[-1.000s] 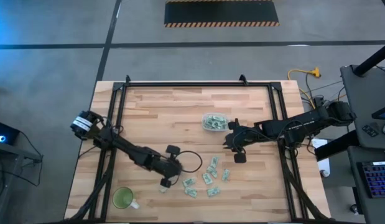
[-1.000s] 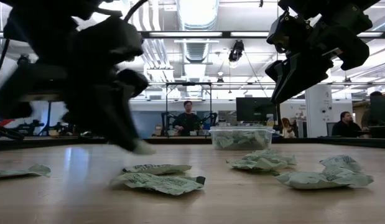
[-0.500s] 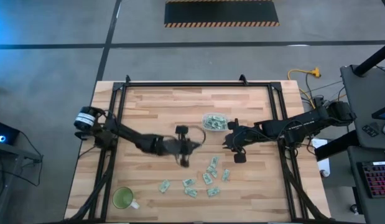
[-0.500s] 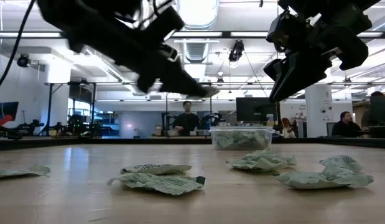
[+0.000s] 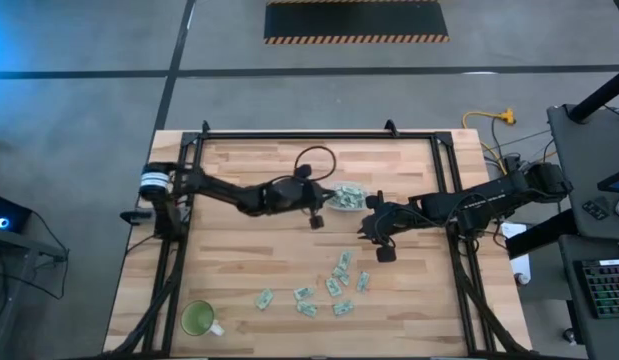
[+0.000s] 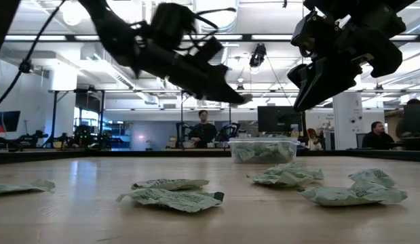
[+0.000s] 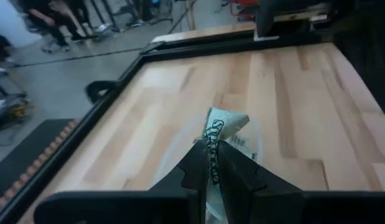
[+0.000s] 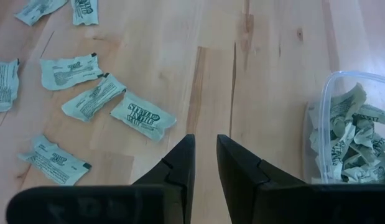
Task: Pick and place Stevia / Truvia into bins
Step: Put the stevia packet into the transparent bin
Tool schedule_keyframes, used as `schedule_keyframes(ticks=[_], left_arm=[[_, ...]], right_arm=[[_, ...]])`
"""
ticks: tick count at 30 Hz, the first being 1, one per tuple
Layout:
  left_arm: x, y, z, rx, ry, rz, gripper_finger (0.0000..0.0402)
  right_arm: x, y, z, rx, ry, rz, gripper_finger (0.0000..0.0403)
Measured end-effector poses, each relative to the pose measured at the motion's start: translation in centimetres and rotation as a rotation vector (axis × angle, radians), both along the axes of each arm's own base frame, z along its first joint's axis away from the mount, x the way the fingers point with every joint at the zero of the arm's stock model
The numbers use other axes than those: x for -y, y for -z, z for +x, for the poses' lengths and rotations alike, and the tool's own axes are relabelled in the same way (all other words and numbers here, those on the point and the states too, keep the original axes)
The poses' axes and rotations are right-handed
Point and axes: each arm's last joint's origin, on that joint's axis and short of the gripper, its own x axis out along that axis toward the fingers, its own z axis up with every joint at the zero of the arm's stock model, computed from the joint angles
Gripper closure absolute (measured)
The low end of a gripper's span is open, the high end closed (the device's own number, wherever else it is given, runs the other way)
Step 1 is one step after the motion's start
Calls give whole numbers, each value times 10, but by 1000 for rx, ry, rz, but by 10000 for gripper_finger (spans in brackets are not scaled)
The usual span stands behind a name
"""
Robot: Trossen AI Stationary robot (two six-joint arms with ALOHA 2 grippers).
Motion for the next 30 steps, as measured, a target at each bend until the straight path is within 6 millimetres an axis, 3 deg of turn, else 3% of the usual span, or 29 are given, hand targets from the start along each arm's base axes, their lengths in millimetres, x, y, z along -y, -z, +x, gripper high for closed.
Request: schedule_keyframes(ticks=[8, 13, 17, 24, 30], left_arm=[[-19, 10, 44, -142, 10, -35, 387], [-31, 10, 56, -249, -36, -86, 382], [-37, 9, 56, -250, -54, -93, 354], [-37, 11, 55, -263, -52, -92, 270], [-26, -14, 44, -305, 3, -111, 228]], right_arm=[[0, 2, -1, -13, 7, 8, 346], [0, 3, -2, -15, 8, 8, 346], [0, 3, -2, -17, 8, 7, 346], [0, 4, -2, -18, 8, 7, 346], [0, 5, -3, -22, 8, 9, 346]])
